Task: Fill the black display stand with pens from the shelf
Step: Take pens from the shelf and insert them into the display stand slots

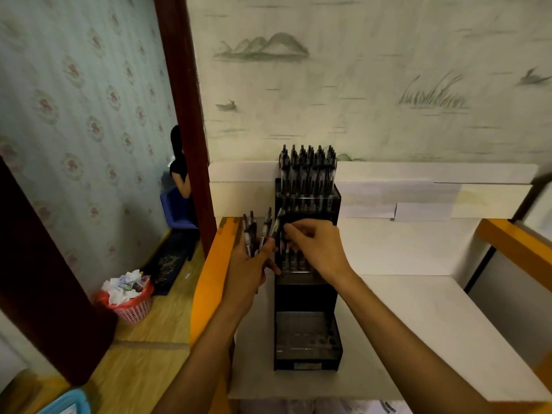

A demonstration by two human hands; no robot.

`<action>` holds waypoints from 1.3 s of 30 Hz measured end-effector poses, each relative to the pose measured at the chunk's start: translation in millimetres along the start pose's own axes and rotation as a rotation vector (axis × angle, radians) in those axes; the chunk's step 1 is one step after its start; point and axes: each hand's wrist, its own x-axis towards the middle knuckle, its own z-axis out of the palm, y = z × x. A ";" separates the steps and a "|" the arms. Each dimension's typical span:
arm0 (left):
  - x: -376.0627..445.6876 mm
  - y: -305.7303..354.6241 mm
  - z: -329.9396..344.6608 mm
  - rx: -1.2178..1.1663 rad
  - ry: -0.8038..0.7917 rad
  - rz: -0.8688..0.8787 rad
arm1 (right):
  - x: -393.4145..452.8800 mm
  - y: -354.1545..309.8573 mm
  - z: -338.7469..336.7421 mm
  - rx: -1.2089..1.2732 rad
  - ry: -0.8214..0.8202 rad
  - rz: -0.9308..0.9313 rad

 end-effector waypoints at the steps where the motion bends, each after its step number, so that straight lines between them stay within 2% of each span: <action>1: -0.9 0.2 0.8 0.016 -0.025 -0.004 | 1.2 -3.6 -1.4 0.096 -0.011 0.036; 4: -3.1 -0.1 2.5 0.039 -0.070 0.006 | 3.2 -7.5 -4.5 0.270 -0.031 0.143; 7: -3.2 1.0 5.5 0.071 -0.080 0.022 | 2.7 -4.6 -7.0 0.340 -0.003 0.199; 11: 1.9 -3.5 6.3 0.144 0.021 0.064 | 8.1 -1.7 -18.9 0.371 0.132 0.181; 14: 3.9 -8.1 0.8 0.286 0.179 0.176 | 10.3 1.8 -27.4 0.182 0.199 0.044; 16: 1.7 -5.1 0.1 0.295 0.195 0.236 | 9.2 3.8 -27.3 0.007 0.211 -0.060; 20: 3.6 -7.9 -0.2 0.240 0.182 0.179 | 7.9 6.5 -21.4 -0.205 0.188 -0.162; 25: 4.1 -9.6 -1.2 0.149 0.148 0.121 | 6.1 12.9 -15.2 -0.256 0.147 -0.186; 32: 10.6 -12.5 -0.5 0.212 0.145 0.187 | 5.2 18.2 -9.5 -0.293 0.109 -0.130; 39: 8.1 -14.5 2.7 0.123 0.057 0.087 | 9.4 14.7 -9.3 -0.358 0.077 -0.117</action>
